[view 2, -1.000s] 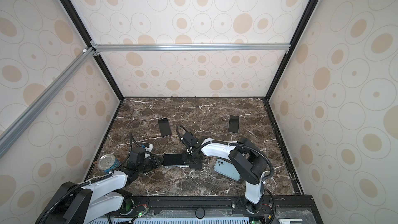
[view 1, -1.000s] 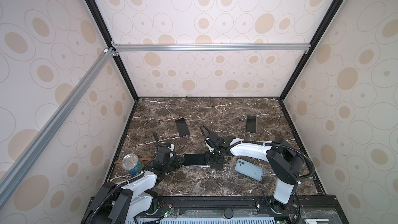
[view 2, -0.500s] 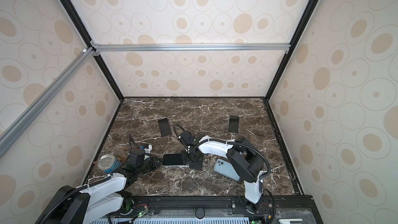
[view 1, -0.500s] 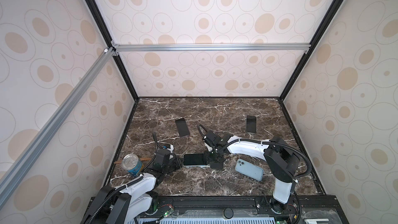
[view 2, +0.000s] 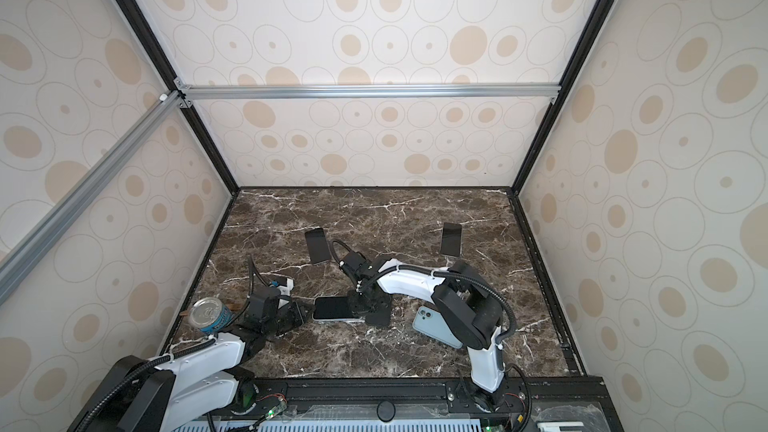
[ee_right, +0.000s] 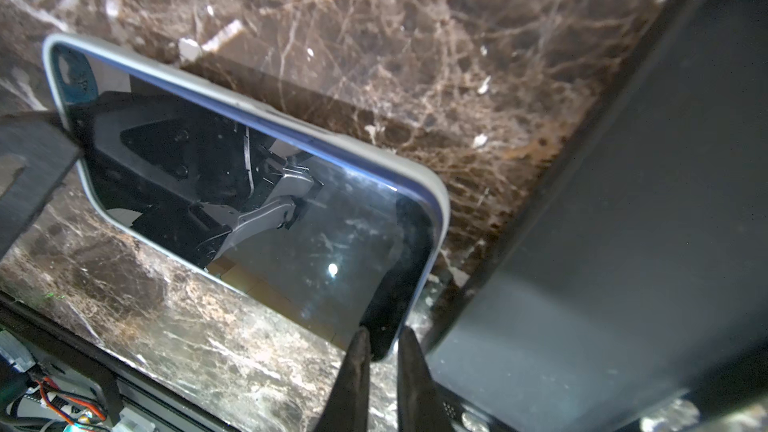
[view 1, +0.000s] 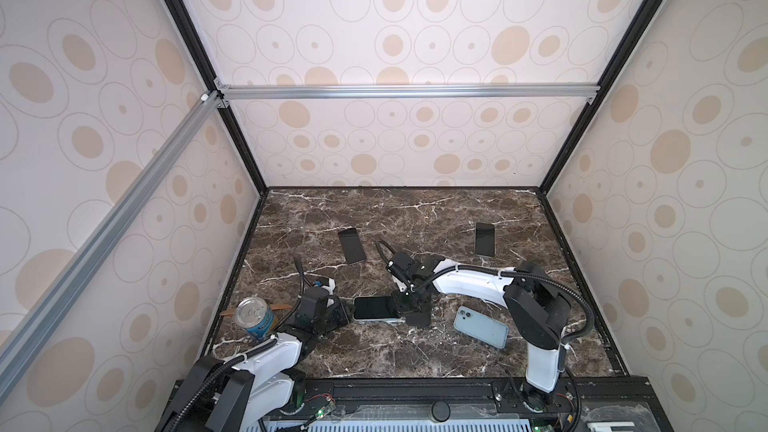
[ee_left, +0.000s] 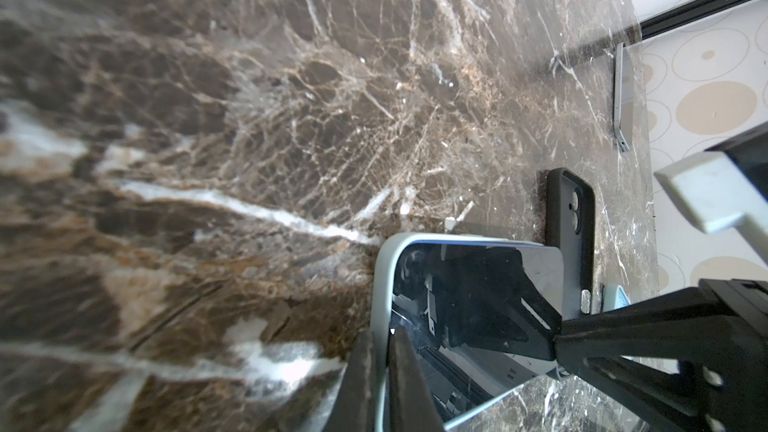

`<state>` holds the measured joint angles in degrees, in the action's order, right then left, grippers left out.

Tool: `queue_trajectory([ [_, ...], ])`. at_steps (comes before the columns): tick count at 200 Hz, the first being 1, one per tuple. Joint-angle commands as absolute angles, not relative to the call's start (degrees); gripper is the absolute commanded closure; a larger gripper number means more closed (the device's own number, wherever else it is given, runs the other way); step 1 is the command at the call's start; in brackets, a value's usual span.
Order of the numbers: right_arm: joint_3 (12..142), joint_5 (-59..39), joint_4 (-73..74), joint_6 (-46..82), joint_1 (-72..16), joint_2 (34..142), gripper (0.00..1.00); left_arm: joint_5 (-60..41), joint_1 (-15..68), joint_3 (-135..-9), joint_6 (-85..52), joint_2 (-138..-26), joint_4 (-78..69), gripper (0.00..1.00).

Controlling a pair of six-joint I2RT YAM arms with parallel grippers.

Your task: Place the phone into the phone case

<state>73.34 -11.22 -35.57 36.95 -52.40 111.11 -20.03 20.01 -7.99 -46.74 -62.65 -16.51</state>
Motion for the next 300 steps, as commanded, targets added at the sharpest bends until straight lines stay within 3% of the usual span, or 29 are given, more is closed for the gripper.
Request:
queue_trajectory([
  [1,68.48,-8.1,-31.5,35.33,-55.46,122.64,0.86,-20.04,20.74,-6.85,-47.02,-63.02,-11.24,0.9],
  [63,67.96,-8.2,-30.25,35.6,-55.88,124.26,0.86,-19.09,20.73,-6.94,-47.12,-61.44,-10.82,0.9],
  [202,78.57,1.43,-40.35,32.59,-59.13,116.55,0.82,-16.43,20.73,-11.56,-44.74,-60.37,-7.93,0.9],
  [300,81.19,4.92,-42.25,31.94,-59.08,106.63,0.69,-12.85,20.1,-21.67,-37.58,-58.92,0.61,0.86],
])
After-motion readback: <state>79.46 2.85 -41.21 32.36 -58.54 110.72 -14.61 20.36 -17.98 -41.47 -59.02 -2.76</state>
